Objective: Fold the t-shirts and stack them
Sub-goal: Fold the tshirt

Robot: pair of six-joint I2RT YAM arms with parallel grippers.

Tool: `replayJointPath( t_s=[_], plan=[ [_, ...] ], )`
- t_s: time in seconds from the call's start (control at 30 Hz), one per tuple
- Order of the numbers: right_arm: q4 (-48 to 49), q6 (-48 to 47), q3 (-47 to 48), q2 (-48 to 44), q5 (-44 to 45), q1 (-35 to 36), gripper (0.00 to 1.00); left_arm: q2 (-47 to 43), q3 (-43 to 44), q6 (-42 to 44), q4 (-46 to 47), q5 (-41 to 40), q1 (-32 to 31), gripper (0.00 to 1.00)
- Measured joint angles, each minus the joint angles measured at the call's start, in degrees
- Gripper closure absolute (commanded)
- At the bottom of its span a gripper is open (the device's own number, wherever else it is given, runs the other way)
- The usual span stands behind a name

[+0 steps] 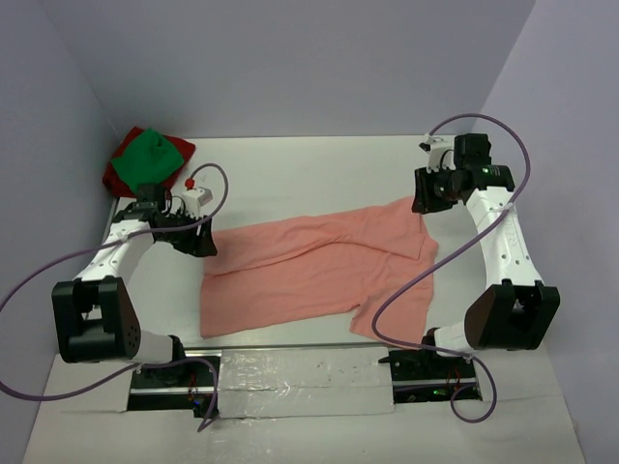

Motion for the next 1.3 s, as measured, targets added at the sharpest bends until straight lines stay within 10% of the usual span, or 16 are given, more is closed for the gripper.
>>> replayJointPath(
  t_s=[0.57,1.03,1.07,1.17,1.3],
  plan=[
    [6.6,0.2,-3.4,14.1,-2.0,0.3,0.64,6.8,7.5,-8.9,9.6,4.8,0.1,0.43],
    [9.6,-6.6,-13.2,1.0,-2.9,9.5,0.73,10.1,8.3,10.1,-6.3,13.6,0.1,0.47],
    [10.1,-6.9,-14.0,-0.9,-2.9,9.9,0.81,9.7,7.7,10.1,-5.7,13.4,0.1,0.49],
    [12.3,-6.6,-16.2,-5.3,-2.7,10.5,1.00,8.0,4.5,6.4,-1.9,11.0,0.1,0.99],
    [14.6,-5.6,-18.1,-9.5,-1.7,10.7,1.00,7.6,1.9,0.4,4.0,6.0,0.1,1.00]
  ],
)
